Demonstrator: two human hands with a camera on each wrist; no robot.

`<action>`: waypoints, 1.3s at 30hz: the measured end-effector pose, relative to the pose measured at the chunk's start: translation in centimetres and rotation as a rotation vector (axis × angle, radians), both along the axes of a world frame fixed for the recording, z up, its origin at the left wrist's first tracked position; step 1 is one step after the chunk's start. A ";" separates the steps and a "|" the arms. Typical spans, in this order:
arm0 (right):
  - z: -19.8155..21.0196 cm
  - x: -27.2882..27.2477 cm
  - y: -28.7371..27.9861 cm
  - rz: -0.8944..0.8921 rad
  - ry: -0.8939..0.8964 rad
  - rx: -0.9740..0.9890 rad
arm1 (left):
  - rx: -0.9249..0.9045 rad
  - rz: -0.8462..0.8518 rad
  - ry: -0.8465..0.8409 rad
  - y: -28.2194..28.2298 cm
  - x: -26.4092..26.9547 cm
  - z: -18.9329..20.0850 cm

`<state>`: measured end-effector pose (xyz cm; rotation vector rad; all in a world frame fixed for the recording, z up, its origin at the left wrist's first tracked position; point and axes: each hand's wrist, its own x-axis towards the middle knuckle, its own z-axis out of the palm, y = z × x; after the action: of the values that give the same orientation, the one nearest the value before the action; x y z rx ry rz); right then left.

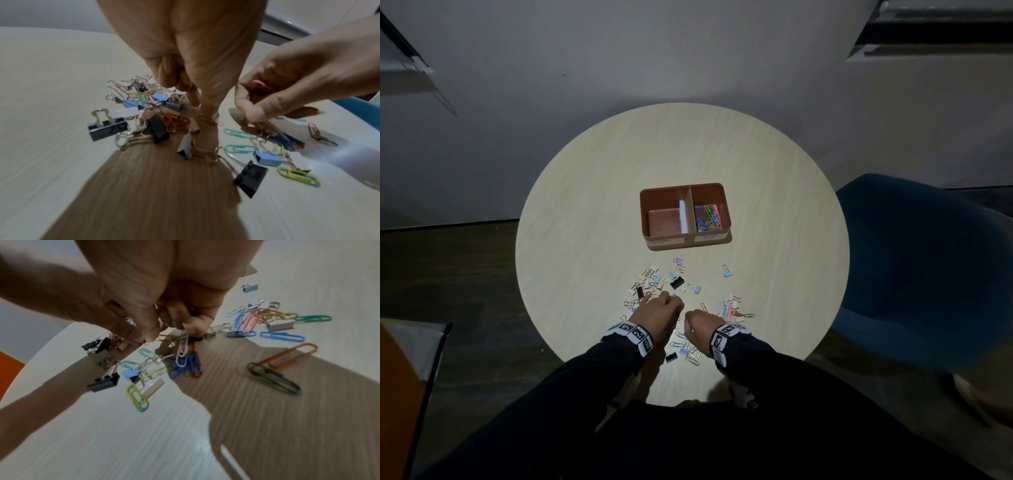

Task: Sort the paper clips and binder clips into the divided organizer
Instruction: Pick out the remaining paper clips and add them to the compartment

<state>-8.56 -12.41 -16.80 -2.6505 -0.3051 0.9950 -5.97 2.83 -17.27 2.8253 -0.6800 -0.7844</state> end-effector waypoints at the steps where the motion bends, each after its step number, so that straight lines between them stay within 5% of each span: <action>1: 0.3 0.1 -0.4 -0.020 0.029 0.028 | 0.007 -0.004 0.011 -0.1 0.1 0.0; 13: 3.9 1.5 -3.8 -0.250 0.082 0.229 | 0.004 0.050 0.034 -0.9 0.4 0.6; 18: 5.8 3.9 -4.5 -0.310 0.051 0.197 | -0.135 0.275 0.044 -2.5 2.0 3.2; 22: 7.2 6.4 -5.4 -0.305 -0.051 0.208 | -0.275 0.383 0.161 -3.8 4.8 6.4; 25: 8.3 8.8 -5.9 -0.457 0.041 0.308 | -0.339 0.383 0.127 -4.8 7.1 8.6; 29: 10.6 11.9 -6.5 -0.411 -0.071 0.305 | -0.407 0.451 0.080 -6.7 10.3 10.7; 39: 11.6 19.0 -7.1 -0.665 -0.093 0.284 | -0.274 0.465 0.032 -9.8 18.3 11.7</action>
<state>10.47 -19.50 -5.19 -2.2812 0.3734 0.5599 12.29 -6.99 -5.60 2.5583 -0.0992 -0.5970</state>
